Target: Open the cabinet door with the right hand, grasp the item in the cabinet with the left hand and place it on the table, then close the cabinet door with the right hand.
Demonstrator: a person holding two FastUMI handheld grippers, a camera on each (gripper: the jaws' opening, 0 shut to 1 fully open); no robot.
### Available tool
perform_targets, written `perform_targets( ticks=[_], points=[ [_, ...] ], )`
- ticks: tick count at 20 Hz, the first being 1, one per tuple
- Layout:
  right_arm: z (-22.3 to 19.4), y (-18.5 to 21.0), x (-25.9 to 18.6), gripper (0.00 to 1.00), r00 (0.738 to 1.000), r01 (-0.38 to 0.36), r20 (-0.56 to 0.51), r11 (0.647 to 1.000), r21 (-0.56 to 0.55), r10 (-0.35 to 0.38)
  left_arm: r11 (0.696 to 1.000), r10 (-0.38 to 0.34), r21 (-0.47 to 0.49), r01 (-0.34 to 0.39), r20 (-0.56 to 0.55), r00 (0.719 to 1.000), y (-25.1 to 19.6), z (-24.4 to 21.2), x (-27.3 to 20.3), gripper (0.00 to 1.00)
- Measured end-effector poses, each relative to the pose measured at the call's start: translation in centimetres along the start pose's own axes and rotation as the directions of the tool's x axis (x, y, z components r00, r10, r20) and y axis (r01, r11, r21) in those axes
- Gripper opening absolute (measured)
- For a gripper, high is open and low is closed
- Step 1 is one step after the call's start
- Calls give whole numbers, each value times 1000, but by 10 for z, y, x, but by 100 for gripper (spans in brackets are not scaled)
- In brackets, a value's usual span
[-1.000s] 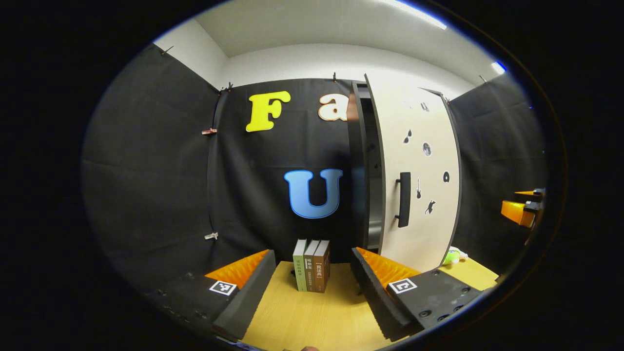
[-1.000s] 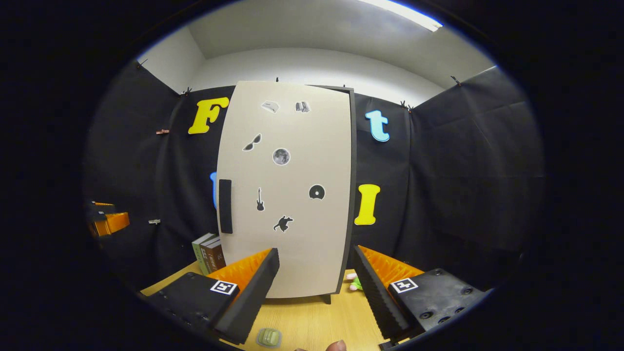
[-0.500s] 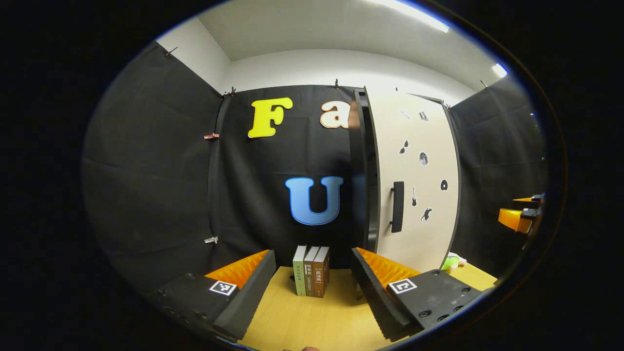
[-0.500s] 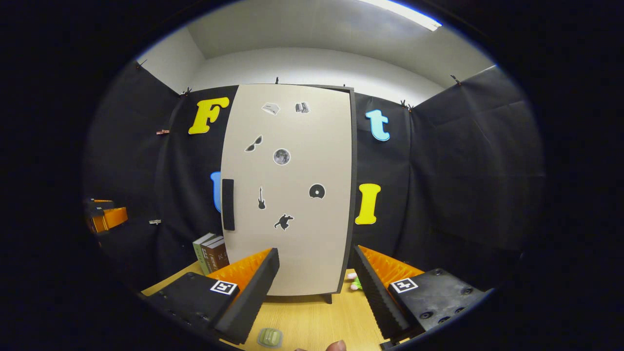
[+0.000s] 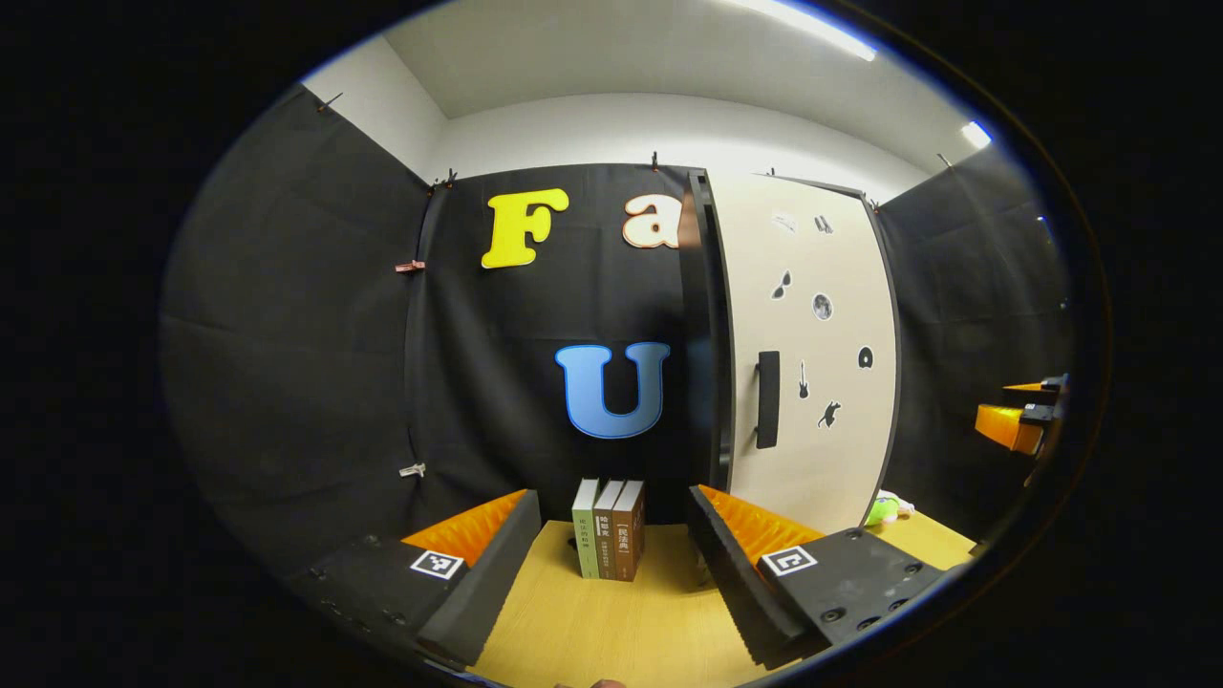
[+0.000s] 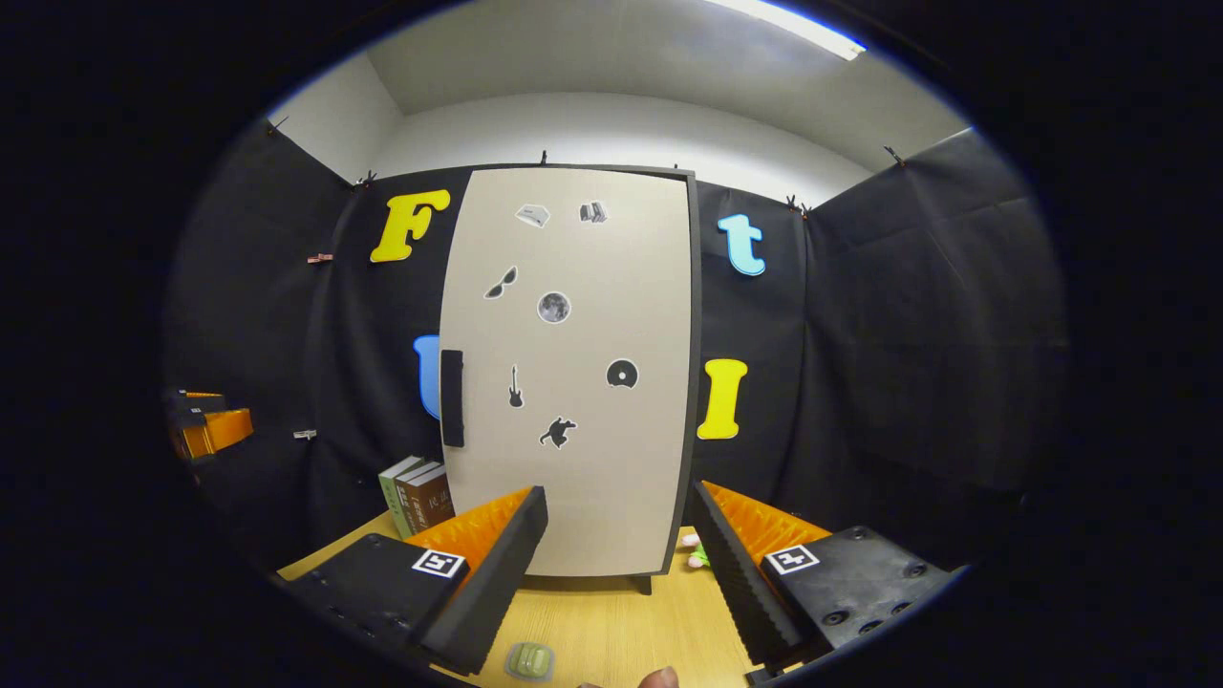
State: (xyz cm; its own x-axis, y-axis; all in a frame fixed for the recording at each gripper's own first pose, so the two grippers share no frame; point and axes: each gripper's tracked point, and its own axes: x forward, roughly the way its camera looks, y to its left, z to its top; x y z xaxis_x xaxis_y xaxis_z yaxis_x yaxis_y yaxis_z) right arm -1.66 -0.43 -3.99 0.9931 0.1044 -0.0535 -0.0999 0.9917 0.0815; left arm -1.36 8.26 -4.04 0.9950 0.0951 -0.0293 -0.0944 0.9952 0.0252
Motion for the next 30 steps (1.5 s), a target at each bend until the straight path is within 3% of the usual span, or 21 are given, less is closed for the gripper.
perform_targets(
  ticks=[18,30],
  points=[
    [-2,6,4,98,1000,-7,12,1000,24,7,1000,16,0,-16,14,1000,-7,1,6,97],
    [-5,1,23,98,997,-61,56,995,80,56,998,-62,2,62,38,997,-75,-5,20,97]
  ],
)
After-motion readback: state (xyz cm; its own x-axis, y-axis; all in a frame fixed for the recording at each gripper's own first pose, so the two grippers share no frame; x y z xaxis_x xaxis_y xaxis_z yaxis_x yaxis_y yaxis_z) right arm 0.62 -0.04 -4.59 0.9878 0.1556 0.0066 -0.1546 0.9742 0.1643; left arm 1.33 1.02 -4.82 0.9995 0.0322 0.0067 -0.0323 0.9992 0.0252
